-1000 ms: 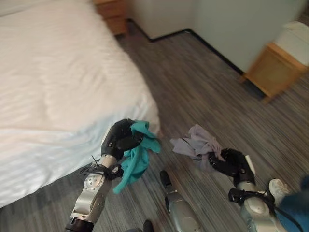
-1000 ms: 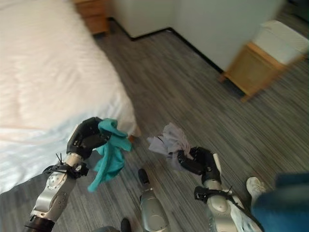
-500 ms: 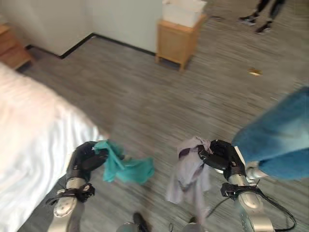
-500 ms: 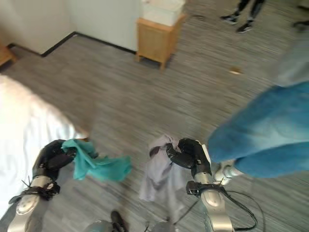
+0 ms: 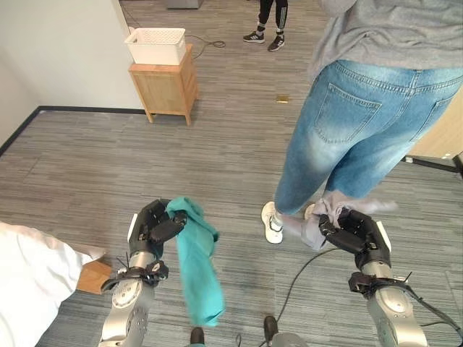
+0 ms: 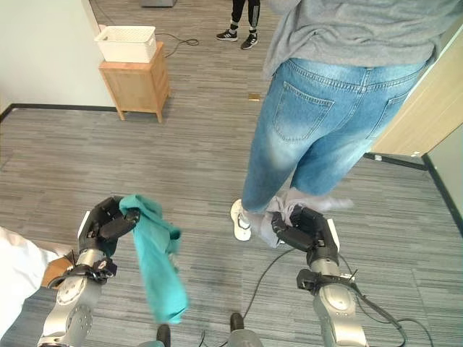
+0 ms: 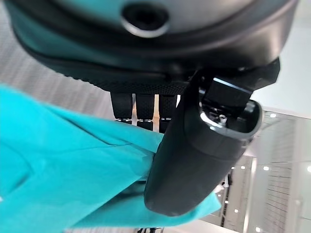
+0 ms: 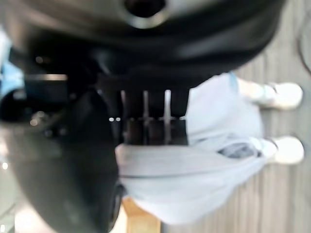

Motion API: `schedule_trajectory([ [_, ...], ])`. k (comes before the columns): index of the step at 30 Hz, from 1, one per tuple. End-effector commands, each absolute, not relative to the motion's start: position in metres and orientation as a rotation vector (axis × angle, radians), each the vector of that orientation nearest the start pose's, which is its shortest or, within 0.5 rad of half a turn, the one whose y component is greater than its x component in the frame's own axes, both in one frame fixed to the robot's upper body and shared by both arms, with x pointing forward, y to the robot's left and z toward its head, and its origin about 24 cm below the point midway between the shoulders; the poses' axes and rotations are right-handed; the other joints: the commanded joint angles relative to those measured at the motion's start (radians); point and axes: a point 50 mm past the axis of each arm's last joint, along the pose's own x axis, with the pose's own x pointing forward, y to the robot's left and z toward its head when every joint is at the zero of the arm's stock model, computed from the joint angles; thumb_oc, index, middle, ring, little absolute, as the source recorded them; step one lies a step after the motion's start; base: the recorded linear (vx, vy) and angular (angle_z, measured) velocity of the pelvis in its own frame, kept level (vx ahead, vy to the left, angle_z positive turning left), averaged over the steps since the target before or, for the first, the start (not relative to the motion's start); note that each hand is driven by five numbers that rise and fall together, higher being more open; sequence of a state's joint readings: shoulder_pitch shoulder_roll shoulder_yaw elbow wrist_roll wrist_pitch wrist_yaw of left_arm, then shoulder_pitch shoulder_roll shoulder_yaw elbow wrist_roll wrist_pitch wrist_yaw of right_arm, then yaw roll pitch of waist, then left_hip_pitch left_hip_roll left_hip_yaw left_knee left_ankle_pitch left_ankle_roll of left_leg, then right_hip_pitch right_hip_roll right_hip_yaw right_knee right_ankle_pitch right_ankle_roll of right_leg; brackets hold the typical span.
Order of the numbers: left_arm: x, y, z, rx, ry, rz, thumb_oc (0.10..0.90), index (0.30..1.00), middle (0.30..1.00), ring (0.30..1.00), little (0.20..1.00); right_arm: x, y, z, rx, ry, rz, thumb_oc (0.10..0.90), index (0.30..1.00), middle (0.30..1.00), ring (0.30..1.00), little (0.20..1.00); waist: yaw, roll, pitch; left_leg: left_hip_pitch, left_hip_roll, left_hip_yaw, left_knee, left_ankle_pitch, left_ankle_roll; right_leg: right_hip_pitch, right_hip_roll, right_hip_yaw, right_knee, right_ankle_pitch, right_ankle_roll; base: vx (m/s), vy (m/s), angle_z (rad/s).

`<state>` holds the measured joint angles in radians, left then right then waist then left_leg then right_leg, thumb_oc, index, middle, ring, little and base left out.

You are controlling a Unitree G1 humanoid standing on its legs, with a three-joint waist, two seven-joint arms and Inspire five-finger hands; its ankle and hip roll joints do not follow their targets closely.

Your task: Pick up bed clothes into laundry basket.

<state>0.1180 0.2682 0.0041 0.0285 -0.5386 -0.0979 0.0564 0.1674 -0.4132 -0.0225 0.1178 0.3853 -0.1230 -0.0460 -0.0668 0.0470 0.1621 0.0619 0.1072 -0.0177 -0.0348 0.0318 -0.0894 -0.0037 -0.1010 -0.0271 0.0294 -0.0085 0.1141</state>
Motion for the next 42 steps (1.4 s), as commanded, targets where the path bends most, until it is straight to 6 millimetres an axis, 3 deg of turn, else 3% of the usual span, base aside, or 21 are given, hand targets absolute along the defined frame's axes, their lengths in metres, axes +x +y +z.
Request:
schedule_trajectory([
  [1, 0.217, 0.263, 0.056, -0.037, -0.095, 0.274, 0.4, 0.3, 0.3, 0.3, 0.3, 0.236, -0.251, 0.046, 0.045, -0.04, -0.141, 0.4, 0.3, 0.3, 0.3, 0.3, 0.087, -0.096, -0.047, 0.009, -0.098, -0.04, 0.026, -0.09, 0.075, 0.051, -0.088, -0.083, 0.06, -0.051, 0.04, 0.02, -0.004, -0.05],
  [14, 0.219, 0.264, 0.06, -0.049, -0.116, 0.28, 0.4, 0.3, 0.3, 0.3, 0.3, 0.239, -0.251, 0.052, 0.035, -0.073, -0.141, 0.4, 0.3, 0.3, 0.3, 0.3, 0.092, -0.091, -0.056, 0.008, -0.098, -0.048, 0.016, -0.085, 0.073, 0.059, -0.092, -0.095, 0.052, -0.052, 0.04, 0.0, -0.005, 0.06],
  [17, 0.23, 0.268, 0.084, -0.002, -0.213, 0.28, 0.4, 0.3, 0.3, 0.3, 0.3, 0.254, -0.248, 0.082, -0.007, -0.189, -0.097, 0.4, 0.3, 0.3, 0.3, 0.3, 0.094, -0.092, -0.063, 0.009, -0.099, -0.049, 0.015, -0.085, 0.074, 0.059, -0.094, -0.092, 0.054, -0.052, 0.041, 0.01, -0.003, 0.05],
  [19, 0.234, 0.27, 0.092, 0.019, -0.243, 0.28, 0.4, 0.3, 0.3, 0.3, 0.3, 0.258, -0.247, 0.089, -0.02, -0.212, -0.087, 0.4, 0.3, 0.3, 0.3, 0.3, 0.094, -0.093, -0.063, 0.009, -0.099, -0.048, 0.016, -0.084, 0.073, 0.058, -0.094, -0.092, 0.057, -0.052, 0.042, 0.0, 0.0, 0.0],
  [20, 0.241, 0.276, 0.118, 0.062, -0.339, 0.283, 0.4, 0.3, 0.3, 0.3, 0.3, 0.266, -0.248, 0.111, -0.052, -0.289, -0.07, 0.4, 0.3, 0.3, 0.3, 0.3, 0.096, -0.093, -0.063, 0.008, -0.099, -0.049, 0.016, -0.083, 0.072, 0.055, -0.094, -0.09, 0.061, -0.052, 0.043, 0.0, 0.0, 0.0],
  [22, 0.243, 0.282, 0.148, 0.092, -0.464, 0.305, 0.4, 0.3, 0.3, 0.3, 0.3, 0.271, -0.248, 0.139, -0.06, -0.396, -0.064, 0.4, 0.3, 0.3, 0.3, 0.3, 0.096, -0.095, -0.065, 0.008, -0.099, -0.048, 0.016, -0.085, 0.072, 0.054, -0.096, -0.089, 0.061, -0.051, 0.045, 0.0, 0.0, 0.0],
  [26, 0.236, 0.284, 0.159, 0.1, -0.527, 0.323, 0.4, 0.3, 0.3, 0.3, 0.3, 0.269, -0.253, 0.151, -0.045, -0.463, -0.093, 0.4, 0.3, 0.3, 0.3, 0.3, 0.096, -0.095, -0.063, 0.007, -0.102, -0.046, 0.016, -0.081, 0.074, 0.051, -0.099, -0.087, 0.061, -0.045, 0.046, 0.0, 0.006, 0.01],
  [29, 0.232, 0.284, 0.154, 0.09, -0.511, 0.33, 0.4, 0.3, 0.3, 0.3, 0.3, 0.266, -0.253, 0.148, -0.044, -0.454, -0.099, 0.4, 0.3, 0.3, 0.3, 0.3, 0.096, -0.096, -0.062, 0.011, -0.102, -0.045, 0.016, -0.088, 0.075, 0.052, -0.099, -0.084, 0.062, -0.049, 0.046, 0.0, 0.0, 0.0],
  [35, 0.22, 0.278, 0.117, -0.006, -0.369, 0.331, 0.4, 0.3, 0.3, 0.3, 0.3, 0.257, -0.25, 0.114, -0.02, -0.316, -0.102, 0.4, 0.3, 0.3, 0.3, 0.3, 0.1, -0.1, -0.034, 0.004, -0.106, -0.046, 0.019, -0.086, 0.083, 0.04, -0.101, -0.083, 0.073, -0.045, 0.047, 0.0, 0.009, -0.03],
  [42, 0.216, 0.281, 0.114, 0.011, -0.354, 0.342, 0.4, 0.3, 0.3, 0.3, 0.3, 0.255, -0.248, 0.106, -0.021, -0.286, -0.109, 0.4, 0.3, 0.3, 0.3, 0.3, 0.108, -0.108, -0.016, -0.016, -0.108, -0.041, 0.023, -0.087, 0.086, 0.026, -0.106, -0.085, 0.065, -0.032, 0.054, 0.0, 0.0, 0.0],
])
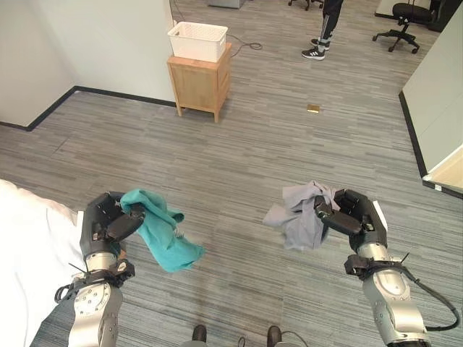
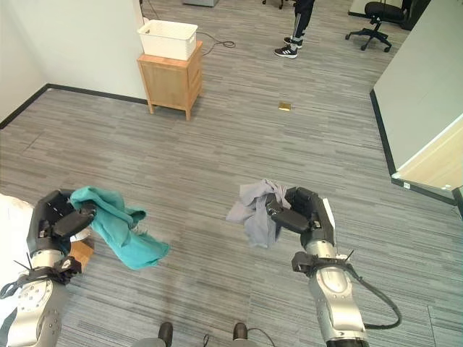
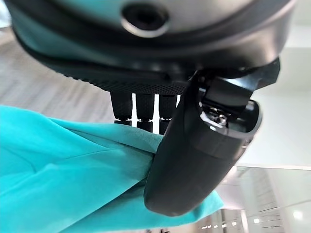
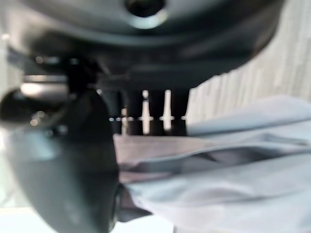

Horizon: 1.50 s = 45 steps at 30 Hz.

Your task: Pick up bed clothes into laundry basket.

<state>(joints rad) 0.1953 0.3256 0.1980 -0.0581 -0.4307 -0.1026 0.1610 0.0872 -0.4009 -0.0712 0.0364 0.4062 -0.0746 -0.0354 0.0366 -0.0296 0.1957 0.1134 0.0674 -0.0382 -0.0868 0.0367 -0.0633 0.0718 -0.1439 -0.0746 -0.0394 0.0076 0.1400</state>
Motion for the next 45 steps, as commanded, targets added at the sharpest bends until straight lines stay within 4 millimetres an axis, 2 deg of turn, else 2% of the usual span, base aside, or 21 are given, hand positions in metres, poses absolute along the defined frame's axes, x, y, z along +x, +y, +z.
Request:
schedule_trajectory([
  [1, 0.216, 0.281, 0.114, 0.011, -0.354, 0.342, 0.4, 0.3, 0.3, 0.3, 0.3, 0.255, -0.248, 0.106, -0.021, -0.286, -0.109, 0.4, 0.3, 0.3, 0.3, 0.3, 0.005, -0.032, -0.049, -0.068, -0.069, -0.02, 0.076, -0.092, 0.06, -0.05, -0.063, -0.037, 0.134, -0.048, 0.028, 0.0, 0.0, 0.0],
  [5, 0.21, 0.287, 0.114, 0.005, -0.356, 0.37, 0.4, 0.3, 0.3, 0.3, 0.3, 0.259, -0.243, 0.107, -0.006, -0.292, -0.092, 0.4, 0.3, 0.3, 0.3, 0.3, 0.023, -0.038, -0.026, -0.08, -0.084, 0.003, 0.109, -0.121, 0.078, -0.083, -0.085, -0.034, 0.169, -0.02, 0.05, 0.02, 0.049, -0.16],
  [8, 0.21, 0.288, 0.109, 0.002, -0.332, 0.372, 0.4, 0.3, 0.3, 0.3, 0.3, 0.259, -0.237, 0.104, 0.006, -0.283, -0.072, 0.4, 0.3, 0.3, 0.3, 0.3, 0.025, -0.028, -0.008, -0.072, -0.089, 0.003, 0.136, -0.151, 0.093, -0.123, -0.097, -0.01, 0.298, -0.009, 0.065, 0.07, 0.11, -0.31],
  [9, 0.211, 0.288, 0.109, 0.012, -0.326, 0.371, 0.4, 0.3, 0.3, 0.3, 0.3, 0.259, -0.235, 0.102, 0.007, -0.278, -0.064, 0.4, 0.3, 0.3, 0.3, 0.3, 0.021, -0.023, 0.0, -0.064, -0.093, -0.001, 0.139, -0.158, 0.1, -0.152, -0.104, -0.001, 0.366, 0.024, 0.07, 0.03, 0.146, -0.19],
  [10, 0.212, 0.288, 0.111, 0.03, -0.326, 0.357, 0.4, 0.3, 0.3, 0.3, 0.3, 0.256, -0.232, 0.1, 0.003, -0.273, -0.053, 0.4, 0.3, 0.3, 0.3, 0.3, 0.005, -0.01, 0.029, -0.053, -0.1, -0.011, 0.151, -0.156, 0.113, -0.21, -0.106, 0.023, 0.483, 0.137, 0.071, 0.02, 0.147, -0.11],
  [11, 0.213, 0.288, 0.111, 0.03, -0.326, 0.357, 0.4, 0.3, 0.3, 0.3, 0.3, 0.256, -0.232, 0.1, 0.003, -0.273, -0.053, 0.4, 0.3, 0.3, 0.3, 0.3, 0.007, -0.012, 0.029, -0.047, -0.103, -0.01, 0.152, -0.169, 0.115, -0.213, -0.108, 0.028, 0.498, 0.121, 0.075, 0.02, 0.146, -0.02],
  [14, 0.219, 0.288, 0.121, 0.056, -0.357, 0.343, 0.4, 0.3, 0.3, 0.3, 0.3, 0.255, -0.231, 0.096, 0.005, -0.262, -0.056, 0.4, 0.3, 0.3, 0.3, 0.3, -0.017, 0.021, 0.051, -0.034, -0.084, -0.05, 0.18, -0.191, 0.117, -0.29, -0.072, 0.097, 0.603, 0.094, 0.052, 0.16, 0.032, 0.12],
  [18, 0.222, 0.289, 0.128, 0.052, -0.393, 0.348, 0.4, 0.3, 0.3, 0.3, 0.3, 0.251, -0.237, 0.093, 0.01, -0.254, -0.082, 0.4, 0.3, 0.3, 0.3, 0.3, -0.054, 0.025, 0.047, 0.026, -0.07, -0.09, 0.164, -0.241, 0.086, -0.377, -0.104, 0.124, 0.479, 0.074, 0.045, 0.29, -0.072, 0.35],
  [20, 0.225, 0.288, 0.129, 0.038, -0.401, 0.346, 0.4, 0.3, 0.3, 0.3, 0.3, 0.249, -0.242, 0.093, 0.015, -0.254, -0.102, 0.4, 0.3, 0.3, 0.3, 0.3, -0.083, 0.012, 0.048, 0.06, -0.068, -0.126, 0.153, -0.268, 0.058, -0.374, -0.129, 0.12, 0.292, 0.091, 0.056, 0.46, -0.221, 0.32],
  [21, 0.226, 0.288, 0.127, 0.029, -0.398, 0.342, 0.4, 0.3, 0.3, 0.3, 0.3, 0.248, -0.245, 0.093, 0.014, -0.253, -0.115, 0.4, 0.3, 0.3, 0.3, 0.3, -0.097, 0.001, 0.047, 0.093, -0.056, -0.155, 0.153, -0.3, 0.034, -0.376, -0.165, 0.107, 0.17, 0.127, 0.082, 0.41, -0.222, 0.37],
  [25, 0.224, 0.287, 0.123, 0.018, -0.386, 0.346, 0.4, 0.3, 0.3, 0.3, 0.3, 0.248, -0.244, 0.091, 0.006, -0.239, -0.104, 0.4, 0.3, 0.3, 0.3, 0.3, -0.131, 0.003, 0.031, 0.171, -0.013, -0.188, 0.143, -0.347, 0.015, -0.393, -0.158, 0.074, 0.064, 0.147, 0.108, 0.42, -0.205, 0.67],
  [27, 0.221, 0.289, 0.118, 0.011, -0.372, 0.368, 0.4, 0.3, 0.3, 0.3, 0.3, 0.25, -0.242, 0.091, 0.004, -0.232, -0.075, 0.4, 0.3, 0.3, 0.3, 0.3, -0.127, -0.006, 0.007, 0.214, 0.007, -0.198, 0.155, -0.357, 0.003, -0.384, -0.152, -0.013, 0.074, 0.168, 0.11, 0.29, -0.199, 0.56],
  [28, 0.221, 0.289, 0.118, 0.011, -0.372, 0.368, 0.4, 0.3, 0.3, 0.3, 0.3, 0.25, -0.242, 0.091, 0.004, -0.232, -0.075, 0.4, 0.3, 0.3, 0.3, 0.3, -0.127, -0.006, 0.007, 0.214, 0.007, -0.198, 0.155, -0.357, 0.003, -0.384, -0.152, -0.013, 0.074, 0.168, 0.11, 0.36, -0.32, 0.5],
  [30, 0.219, 0.289, 0.115, -0.012, -0.365, 0.37, 0.4, 0.3, 0.3, 0.3, 0.3, 0.25, -0.242, 0.089, 0.002, -0.212, -0.049, 0.4, 0.3, 0.3, 0.3, 0.3, -0.123, 0.004, -0.027, 0.184, 0.047, -0.223, 0.266, -0.251, -0.043, -0.357, -0.13, -0.014, 0.139, 0.144, 0.075, 0.41, -0.382, 0.36],
  [32, 0.22, 0.288, 0.114, -0.054, -0.373, 0.376, 0.4, 0.3, 0.3, 0.3, 0.3, 0.252, -0.247, 0.093, -0.001, -0.225, -0.063, 0.4, 0.3, 0.3, 0.3, 0.3, -0.114, 0.019, -0.033, 0.145, 0.069, -0.241, 0.361, -0.065, -0.08, -0.324, -0.1, -0.013, 0.181, 0.095, 0.039, 0.33, -0.256, 0.21],
  [34, 0.223, 0.285, 0.113, -0.075, -0.369, 0.361, 0.4, 0.3, 0.3, 0.3, 0.3, 0.25, -0.256, 0.099, -0.001, -0.248, -0.084, 0.4, 0.3, 0.3, 0.3, 0.3, -0.104, 0.003, -0.03, 0.046, 0.064, -0.25, 0.512, 0.083, -0.097, -0.261, -0.099, -0.037, 0.165, 0.06, -0.001, 0.31, -0.315, 0.11],
  [35, 0.225, 0.283, 0.114, -0.081, -0.372, 0.347, 0.4, 0.3, 0.3, 0.3, 0.3, 0.25, -0.261, 0.103, -0.001, -0.267, -0.106, 0.4, 0.3, 0.3, 0.3, 0.3, -0.099, -0.003, -0.023, 0.0, 0.079, -0.213, 0.581, 0.116, -0.09, -0.223, -0.089, -0.05, 0.154, 0.033, -0.019, 0.35, -0.427, 0.23],
  [37, 0.228, 0.281, 0.115, -0.097, -0.376, 0.335, 0.4, 0.3, 0.3, 0.3, 0.3, 0.246, -0.271, 0.109, -0.015, -0.29, -0.157, 0.4, 0.3, 0.3, 0.3, 0.3, -0.098, -0.024, -0.006, -0.072, 0.126, -0.124, 0.66, 0.127, -0.059, -0.174, -0.072, -0.054, 0.142, -0.01, -0.055, 0.32, -0.41, 0.47],
  [40, 0.231, 0.276, 0.11, -0.137, -0.352, 0.316, 0.4, 0.3, 0.3, 0.3, 0.3, 0.24, -0.281, 0.112, -0.043, -0.299, -0.21, 0.4, 0.3, 0.3, 0.3, 0.3, -0.088, -0.024, 0.012, -0.171, 0.189, 0.004, 0.609, 0.111, -0.068, -0.09, -0.058, -0.089, 0.123, -0.064, -0.065, 0.28, -0.304, 0.33],
  [42, 0.231, 0.274, 0.102, -0.154, -0.326, 0.323, 0.4, 0.3, 0.3, 0.3, 0.3, 0.237, -0.282, 0.117, -0.045, -0.323, -0.224, 0.4, 0.3, 0.3, 0.3, 0.3, -0.06, -0.012, 0.019, -0.299, 0.128, 0.05, 0.549, 0.053, -0.076, -0.029, -0.05, -0.108, 0.11, -0.101, -0.056, 0.38, -0.189, 0.64],
  [45, 0.228, 0.273, 0.095, -0.156, -0.3, 0.329, 0.4, 0.3, 0.3, 0.3, 0.3, 0.236, -0.282, 0.114, -0.048, -0.311, -0.224, 0.4, 0.3, 0.3, 0.3, 0.3, -0.035, -0.005, 0.018, -0.349, 0.084, 0.073, 0.472, 0.02, -0.065, 0.014, -0.043, -0.108, 0.11, -0.132, -0.053, 0.34, -0.06, -0.15],
])
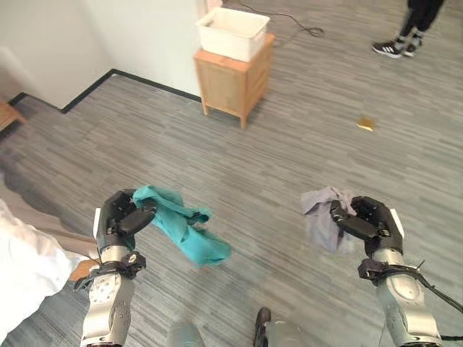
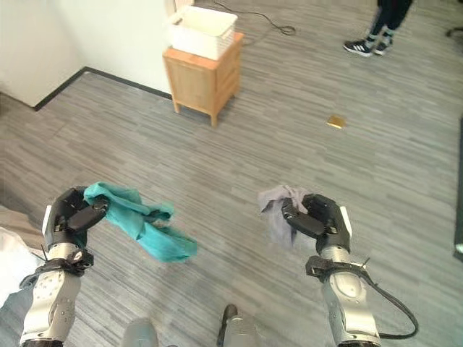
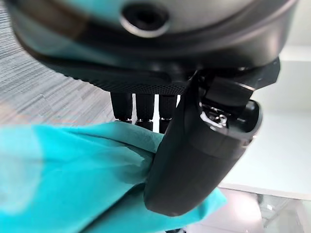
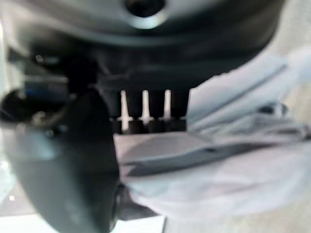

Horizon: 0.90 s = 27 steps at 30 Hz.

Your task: Pick up bed clothes into laundry basket.

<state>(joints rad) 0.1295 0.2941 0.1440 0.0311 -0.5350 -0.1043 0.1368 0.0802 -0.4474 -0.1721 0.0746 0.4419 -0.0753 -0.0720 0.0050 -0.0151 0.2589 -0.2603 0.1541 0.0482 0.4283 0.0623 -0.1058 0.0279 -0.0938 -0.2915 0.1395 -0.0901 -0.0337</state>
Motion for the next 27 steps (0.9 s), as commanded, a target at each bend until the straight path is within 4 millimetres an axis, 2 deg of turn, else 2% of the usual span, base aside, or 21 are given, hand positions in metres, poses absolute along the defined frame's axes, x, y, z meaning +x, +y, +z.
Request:
schedule_trajectory([
  [1, 0.227, 0.272, 0.093, -0.153, -0.293, 0.33, 0.4, 0.3, 0.3, 0.3, 0.3, 0.236, -0.281, 0.112, -0.046, -0.303, -0.222, 0.4, 0.3, 0.3, 0.3, 0.3, 0.005, -0.016, -0.047, 0.017, -0.02, 0.0, -0.093, -0.01, -0.015, 0.069, -0.086, 0.11, -0.069, -0.045, 0.122, 0.35, -0.02, -0.32],
  [2, 0.225, 0.274, 0.091, -0.147, -0.283, 0.343, 0.4, 0.3, 0.3, 0.3, 0.3, 0.237, -0.279, 0.11, -0.043, -0.297, -0.216, 0.4, 0.3, 0.3, 0.3, 0.3, 0.02, -0.006, -0.052, -0.005, -0.037, 0.002, -0.151, 0.004, -0.008, 0.09, -0.072, 0.112, -0.076, -0.051, 0.126, 0.27, -0.013, -0.22],
  [3, 0.225, 0.274, 0.091, -0.147, -0.281, 0.343, 0.4, 0.3, 0.3, 0.3, 0.3, 0.237, -0.279, 0.11, -0.044, -0.295, -0.215, 0.4, 0.3, 0.3, 0.3, 0.3, 0.02, -0.01, -0.054, 0.002, -0.04, 0.005, -0.162, 0.007, -0.008, 0.093, -0.076, 0.112, -0.079, -0.052, 0.126, 0.4, -0.016, -0.44],
  [4, 0.222, 0.276, 0.089, -0.122, -0.274, 0.357, 0.4, 0.3, 0.3, 0.3, 0.3, 0.24, -0.275, 0.108, -0.044, -0.287, -0.201, 0.4, 0.3, 0.3, 0.3, 0.3, 0.05, -0.004, -0.061, -0.011, -0.077, -0.027, -0.238, 0.039, -0.008, 0.14, -0.062, 0.127, -0.095, -0.072, 0.131, 0.38, -0.01, -0.54],
  [6, 0.221, 0.279, 0.091, -0.11, -0.278, 0.37, 0.4, 0.3, 0.3, 0.3, 0.3, 0.242, -0.271, 0.109, -0.042, -0.293, -0.184, 0.4, 0.3, 0.3, 0.3, 0.3, 0.063, -0.001, -0.069, -0.014, -0.083, -0.045, -0.275, 0.066, -0.018, 0.176, -0.061, 0.143, -0.1, -0.089, 0.138, 0.39, 0.039, -0.57],
  [8, 0.222, 0.281, 0.092, -0.091, -0.28, 0.374, 0.4, 0.3, 0.3, 0.3, 0.3, 0.244, -0.266, 0.108, -0.045, -0.291, -0.171, 0.4, 0.3, 0.3, 0.3, 0.3, 0.064, -0.006, -0.089, 0.02, -0.096, -0.044, -0.284, 0.037, -0.001, 0.183, -0.077, 0.151, -0.08, -0.095, 0.152, 0.27, 0.111, -0.49],
  [10, 0.226, 0.279, 0.093, -0.065, -0.276, 0.351, 0.4, 0.3, 0.3, 0.3, 0.3, 0.244, -0.263, 0.104, -0.043, -0.281, -0.164, 0.4, 0.3, 0.3, 0.3, 0.3, 0.053, -0.015, -0.107, 0.05, -0.117, -0.029, -0.294, 0.005, 0.035, 0.173, -0.101, 0.167, -0.031, -0.08, 0.177, 0.25, 0.183, -0.49],
  [12, 0.229, 0.277, 0.098, -0.043, -0.287, 0.327, 0.4, 0.3, 0.3, 0.3, 0.3, 0.242, -0.26, 0.099, -0.027, -0.265, -0.165, 0.4, 0.3, 0.3, 0.3, 0.3, 0.042, -0.016, -0.121, 0.091, -0.136, -0.003, -0.335, -0.008, 0.069, 0.12, -0.124, 0.192, 0.097, -0.02, 0.203, 0.22, 0.213, -0.09],
  [14, 0.235, 0.275, 0.104, -0.018, -0.307, 0.315, 0.4, 0.3, 0.3, 0.3, 0.3, 0.242, -0.255, 0.096, -0.026, -0.261, -0.154, 0.4, 0.3, 0.3, 0.3, 0.3, 0.021, -0.003, -0.115, 0.124, -0.148, 0.013, -0.364, -0.005, 0.091, 0.049, -0.125, 0.216, 0.233, 0.065, 0.223, 0.12, 0.229, 0.01],
  [15, 0.238, 0.273, 0.108, -0.013, -0.32, 0.3, 0.4, 0.3, 0.3, 0.3, 0.3, 0.243, -0.253, 0.097, -0.032, -0.262, -0.145, 0.4, 0.3, 0.3, 0.3, 0.3, 0.012, 0.002, -0.108, 0.154, -0.155, 0.015, -0.384, -0.012, 0.103, 0.007, -0.136, 0.223, 0.296, 0.114, 0.225, 0.13, 0.238, 0.12],
  [16, 0.241, 0.272, 0.109, -0.012, -0.322, 0.288, 0.4, 0.3, 0.3, 0.3, 0.3, 0.244, -0.25, 0.096, -0.037, -0.256, -0.131, 0.4, 0.3, 0.3, 0.3, 0.3, 0.003, 0.003, -0.096, 0.193, -0.169, 0.018, -0.4, -0.028, 0.117, -0.015, -0.151, 0.228, 0.37, 0.137, 0.228, 0.24, 0.287, 0.21],
  [17, 0.243, 0.271, 0.111, -0.003, -0.321, 0.275, 0.4, 0.3, 0.3, 0.3, 0.3, 0.245, -0.246, 0.092, -0.019, -0.242, -0.121, 0.4, 0.3, 0.3, 0.3, 0.3, -0.009, 0.015, -0.086, 0.232, -0.169, 0.02, -0.402, -0.053, 0.132, -0.04, -0.162, 0.228, 0.457, 0.169, 0.22, 0.26, 0.225, 0.27],
  [18, 0.243, 0.27, 0.111, -0.006, -0.32, 0.271, 0.4, 0.3, 0.3, 0.3, 0.3, 0.245, -0.244, 0.09, -0.016, -0.236, -0.113, 0.4, 0.3, 0.3, 0.3, 0.3, -0.016, 0.016, -0.075, 0.252, -0.168, 0.015, -0.399, -0.062, 0.136, -0.064, -0.159, 0.241, 0.494, 0.19, 0.22, 0.18, 0.15, 0.17],
  [21, 0.244, 0.269, 0.112, -0.023, -0.329, 0.274, 0.4, 0.3, 0.3, 0.3, 0.3, 0.247, -0.24, 0.088, -0.007, -0.225, -0.096, 0.4, 0.3, 0.3, 0.3, 0.3, -0.024, 0.016, -0.057, 0.277, -0.162, 0.007, -0.389, -0.083, 0.143, -0.107, -0.162, 0.254, 0.534, 0.206, 0.212, 0.15, 0.021, 0.22],
  [23, 0.244, 0.268, 0.113, -0.045, -0.337, 0.273, 0.4, 0.3, 0.3, 0.3, 0.3, 0.248, -0.238, 0.086, 0.004, -0.217, -0.092, 0.4, 0.3, 0.3, 0.3, 0.3, -0.03, 0.016, -0.049, 0.299, -0.155, -0.004, -0.396, -0.097, 0.141, -0.142, -0.182, 0.268, 0.515, 0.221, 0.21, 0.21, -0.068, 0.16],
  [24, 0.243, 0.268, 0.113, -0.052, -0.337, 0.273, 0.4, 0.3, 0.3, 0.3, 0.3, 0.247, -0.238, 0.086, 0.013, -0.218, -0.098, 0.4, 0.3, 0.3, 0.3, 0.3, -0.033, 0.013, -0.041, 0.31, -0.143, -0.02, -0.392, -0.112, 0.129, -0.169, -0.214, 0.286, 0.463, 0.228, 0.21, 0.2, -0.145, 0.1],
  [27, 0.242, 0.268, 0.113, -0.051, -0.337, 0.269, 0.4, 0.3, 0.3, 0.3, 0.3, 0.247, -0.24, 0.085, 0.02, -0.215, -0.111, 0.4, 0.3, 0.3, 0.3, 0.3, -0.042, 0.007, -0.035, 0.321, -0.136, -0.046, -0.385, -0.139, 0.11, -0.188, -0.24, 0.319, 0.371, 0.233, 0.215, 0.22, -0.153, 0.23],
])
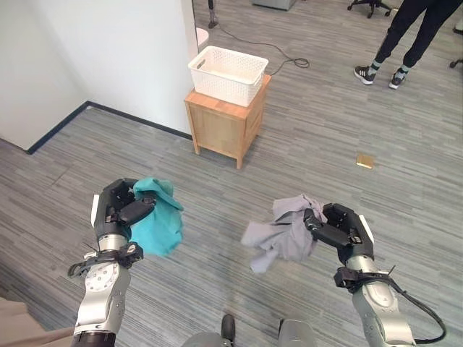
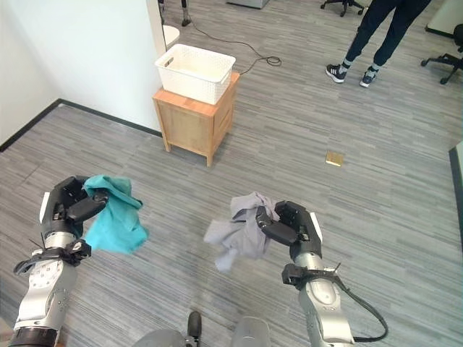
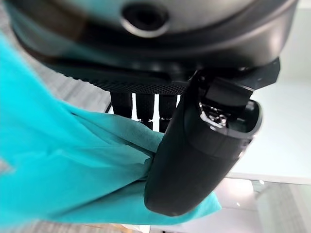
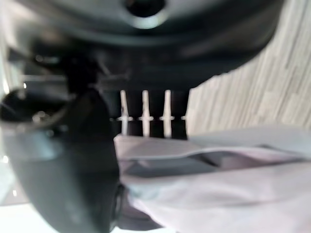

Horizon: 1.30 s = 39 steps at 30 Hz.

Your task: Pick up bed clothes into laundry basket.

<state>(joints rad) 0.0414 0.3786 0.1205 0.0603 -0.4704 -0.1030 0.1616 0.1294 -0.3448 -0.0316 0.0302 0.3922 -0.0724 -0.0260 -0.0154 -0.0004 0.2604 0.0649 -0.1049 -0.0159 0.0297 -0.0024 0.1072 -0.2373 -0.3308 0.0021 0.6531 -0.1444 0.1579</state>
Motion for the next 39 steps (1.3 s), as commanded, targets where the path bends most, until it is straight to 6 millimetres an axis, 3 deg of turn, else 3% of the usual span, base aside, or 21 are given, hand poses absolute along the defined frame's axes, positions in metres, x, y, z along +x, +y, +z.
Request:
schedule_trajectory([
  [1, 0.242, 0.271, 0.115, -0.042, -0.339, 0.278, 0.4, 0.3, 0.3, 0.3, 0.3, 0.246, -0.241, 0.085, 0.027, -0.218, -0.124, 0.4, 0.3, 0.3, 0.3, 0.3, -0.035, -0.02, -0.034, 0.014, 0.125, -0.01, 0.019, -0.106, -0.122, 0.063, -0.006, 0.07, -0.256, 0.286, 0.033, 0.29, -0.188, 0.26],
  [3, 0.242, 0.273, 0.116, -0.036, -0.342, 0.281, 0.4, 0.3, 0.3, 0.3, 0.3, 0.245, -0.243, 0.085, 0.03, -0.219, -0.131, 0.4, 0.3, 0.3, 0.3, 0.3, -0.047, -0.028, -0.033, 0.03, 0.125, -0.03, 0.023, -0.131, -0.135, 0.05, -0.006, 0.097, -0.337, 0.281, 0.042, 0.38, -0.217, 0.23],
  [4, 0.242, 0.275, 0.117, -0.025, -0.347, 0.287, 0.4, 0.3, 0.3, 0.3, 0.3, 0.243, -0.245, 0.085, 0.039, -0.221, -0.139, 0.4, 0.3, 0.3, 0.3, 0.3, -0.066, -0.042, -0.035, 0.056, 0.128, -0.06, 0.031, -0.172, -0.153, 0.052, -0.012, 0.112, -0.487, 0.28, 0.062, 0.39, -0.22, 0.18],
  [8, 0.24, 0.281, 0.12, -0.011, -0.362, 0.309, 0.4, 0.3, 0.3, 0.3, 0.3, 0.238, -0.249, 0.083, 0.037, -0.216, -0.152, 0.4, 0.3, 0.3, 0.3, 0.3, -0.095, -0.053, -0.048, 0.148, 0.174, -0.114, 0.039, -0.268, -0.188, 0.006, -0.026, 0.061, -0.664, 0.289, 0.104, 0.47, -0.235, 0.36],
  [12, 0.238, 0.286, 0.117, -0.007, -0.354, 0.339, 0.4, 0.3, 0.3, 0.3, 0.3, 0.237, -0.252, 0.085, 0.021, -0.216, -0.148, 0.4, 0.3, 0.3, 0.3, 0.3, -0.126, -0.053, -0.073, 0.225, 0.239, -0.142, 0.02, -0.285, -0.222, -0.015, -0.003, -0.004, -0.657, 0.31, 0.104, 0.4, -0.318, 0.67],
  [15, 0.237, 0.285, 0.119, 0.017, -0.359, 0.347, 0.4, 0.3, 0.3, 0.3, 0.3, 0.235, -0.262, 0.093, -0.025, -0.234, -0.143, 0.4, 0.3, 0.3, 0.3, 0.3, -0.129, -0.043, -0.107, 0.224, 0.3, -0.19, 0.057, -0.226, -0.252, -0.029, 0.016, 0.017, -0.562, 0.257, 0.1, 0.32, -0.336, 0.44],
  [17, 0.236, 0.287, 0.113, -0.037, -0.349, 0.357, 0.4, 0.3, 0.3, 0.3, 0.3, 0.24, -0.269, 0.107, -0.045, -0.284, -0.152, 0.4, 0.3, 0.3, 0.3, 0.3, -0.117, -0.032, -0.112, 0.144, 0.362, -0.187, 0.2, 0.037, -0.261, 0.003, 0.078, -0.002, -0.489, 0.207, 0.046, 0.26, -0.355, 0.42],
  [18, 0.236, 0.287, 0.114, -0.038, -0.35, 0.356, 0.4, 0.3, 0.3, 0.3, 0.3, 0.24, -0.27, 0.108, -0.046, -0.286, -0.153, 0.4, 0.3, 0.3, 0.3, 0.3, -0.12, -0.03, -0.114, 0.135, 0.362, -0.193, 0.204, 0.037, -0.262, 0.0, 0.077, -0.006, -0.489, 0.208, 0.045, 0.17, -0.269, 0.2],
  [19, 0.238, 0.286, 0.114, -0.058, -0.353, 0.355, 0.4, 0.3, 0.3, 0.3, 0.3, 0.24, -0.276, 0.115, -0.053, -0.319, -0.177, 0.4, 0.3, 0.3, 0.3, 0.3, -0.112, -0.045, -0.104, 0.039, 0.355, -0.193, 0.358, 0.105, -0.239, 0.049, 0.085, -0.019, -0.513, 0.184, 0.017, 0.27, -0.592, -0.04],
  [20, 0.237, 0.284, 0.113, -0.059, -0.348, 0.335, 0.4, 0.3, 0.3, 0.3, 0.3, 0.243, -0.279, 0.13, -0.067, -0.374, -0.182, 0.4, 0.3, 0.3, 0.3, 0.3, -0.074, -0.096, -0.06, -0.103, 0.289, -0.178, 0.708, 0.086, -0.201, 0.128, 0.102, -0.023, -0.548, 0.157, -0.046, 0.25, -0.577, 0.04],
  [21, 0.237, 0.284, 0.114, -0.059, -0.35, 0.334, 0.4, 0.3, 0.3, 0.3, 0.3, 0.243, -0.28, 0.131, -0.066, -0.376, -0.183, 0.4, 0.3, 0.3, 0.3, 0.3, -0.076, -0.098, -0.059, -0.112, 0.283, -0.18, 0.719, 0.087, -0.199, 0.125, 0.097, -0.023, -0.55, 0.163, -0.045, 0.27, -0.812, 0.05],
  [22, 0.237, 0.282, 0.112, -0.057, -0.34, 0.325, 0.4, 0.3, 0.3, 0.3, 0.3, 0.246, -0.282, 0.13, -0.07, -0.365, -0.193, 0.4, 0.3, 0.3, 0.3, 0.3, -0.045, -0.125, -0.032, -0.184, 0.182, -0.146, 0.972, -0.006, -0.208, 0.188, 0.129, -0.012, -0.604, 0.157, -0.083, 0.14, -0.439, -0.01],
  [24, 0.238, 0.279, 0.111, -0.059, -0.338, 0.314, 0.4, 0.3, 0.3, 0.3, 0.3, 0.247, -0.285, 0.13, -0.077, -0.359, -0.209, 0.4, 0.3, 0.3, 0.3, 0.3, -0.034, -0.125, -0.021, -0.248, 0.124, -0.129, 1.043, -0.039, -0.207, 0.219, 0.138, -0.009, -0.623, 0.158, -0.084, 0.15, -0.333, -0.22],
  [25, 0.239, 0.276, 0.105, -0.059, -0.309, 0.307, 0.4, 0.3, 0.3, 0.3, 0.3, 0.247, -0.285, 0.127, -0.058, -0.343, -0.216, 0.4, 0.3, 0.3, 0.3, 0.3, -0.02, -0.117, -0.018, -0.32, -0.003, -0.084, 1.048, -0.07, -0.215, 0.249, 0.165, -0.005, -0.637, 0.163, -0.087, 0.15, -0.148, -0.21],
  [26, 0.239, 0.276, 0.105, -0.059, -0.307, 0.306, 0.4, 0.3, 0.3, 0.3, 0.3, 0.246, -0.286, 0.126, -0.058, -0.341, -0.217, 0.4, 0.3, 0.3, 0.3, 0.3, -0.019, -0.116, -0.02, -0.32, -0.003, -0.084, 1.049, -0.074, -0.213, 0.25, 0.165, -0.005, -0.64, 0.161, -0.085, 0.35, -0.281, -0.07],
  [27, 0.237, 0.277, 0.102, -0.058, -0.299, 0.318, 0.4, 0.3, 0.3, 0.3, 0.3, 0.246, -0.281, 0.121, -0.038, -0.323, -0.199, 0.4, 0.3, 0.3, 0.3, 0.3, -0.012, -0.094, -0.032, -0.322, -0.008, -0.063, 0.871, -0.058, -0.194, 0.265, 0.207, -0.016, -0.671, 0.163, -0.082, 0.21, -0.127, -0.18],
  [28, 0.237, 0.277, 0.101, -0.059, -0.297, 0.318, 0.4, 0.3, 0.3, 0.3, 0.3, 0.246, -0.281, 0.12, -0.039, -0.322, -0.198, 0.4, 0.3, 0.3, 0.3, 0.3, -0.01, -0.095, -0.033, -0.313, -0.007, -0.061, 0.861, -0.06, -0.194, 0.271, 0.207, -0.015, -0.676, 0.164, -0.083, 0.35, -0.16, -0.11],
  [29, 0.234, 0.279, 0.099, -0.063, -0.293, 0.32, 0.4, 0.3, 0.3, 0.3, 0.3, 0.245, -0.28, 0.115, -0.03, -0.302, -0.199, 0.4, 0.3, 0.3, 0.3, 0.3, -0.01, -0.077, -0.039, -0.309, 0.043, -0.031, 0.648, -0.074, -0.17, 0.293, 0.234, -0.035, -0.697, 0.151, -0.078, 0.21, -0.045, -0.23],
  [31, 0.23, 0.278, 0.092, -0.061, -0.268, 0.321, 0.4, 0.3, 0.3, 0.3, 0.3, 0.243, -0.281, 0.108, -0.029, -0.279, -0.205, 0.4, 0.3, 0.3, 0.3, 0.3, 0.009, -0.078, -0.044, -0.257, 0.05, -0.025, 0.465, -0.111, -0.153, 0.324, 0.246, -0.034, -0.701, 0.129, -0.078, 0.31, -0.052, -0.11],
  [34, 0.226, 0.278, 0.084, -0.044, -0.23, 0.323, 0.4, 0.3, 0.3, 0.3, 0.3, 0.241, -0.278, 0.103, -0.037, -0.259, -0.188, 0.4, 0.3, 0.3, 0.3, 0.3, 0.012, -0.059, -0.049, -0.176, 0.068, -0.038, 0.258, -0.075, -0.156, 0.34, 0.263, -0.042, -0.692, 0.104, -0.084, 0.17, -0.005, -0.07],
  [39, 0.226, 0.278, 0.083, -0.049, -0.223, 0.323, 0.4, 0.3, 0.3, 0.3, 0.3, 0.235, -0.277, 0.093, -0.037, -0.219, -0.192, 0.4, 0.3, 0.3, 0.3, 0.3, -0.01, -0.044, -0.08, -0.092, 0.061, -0.053, 0.09, -0.032, -0.148, 0.331, 0.267, -0.049, -0.679, 0.1, -0.081, 0.09, 0.031, 0.08],
])
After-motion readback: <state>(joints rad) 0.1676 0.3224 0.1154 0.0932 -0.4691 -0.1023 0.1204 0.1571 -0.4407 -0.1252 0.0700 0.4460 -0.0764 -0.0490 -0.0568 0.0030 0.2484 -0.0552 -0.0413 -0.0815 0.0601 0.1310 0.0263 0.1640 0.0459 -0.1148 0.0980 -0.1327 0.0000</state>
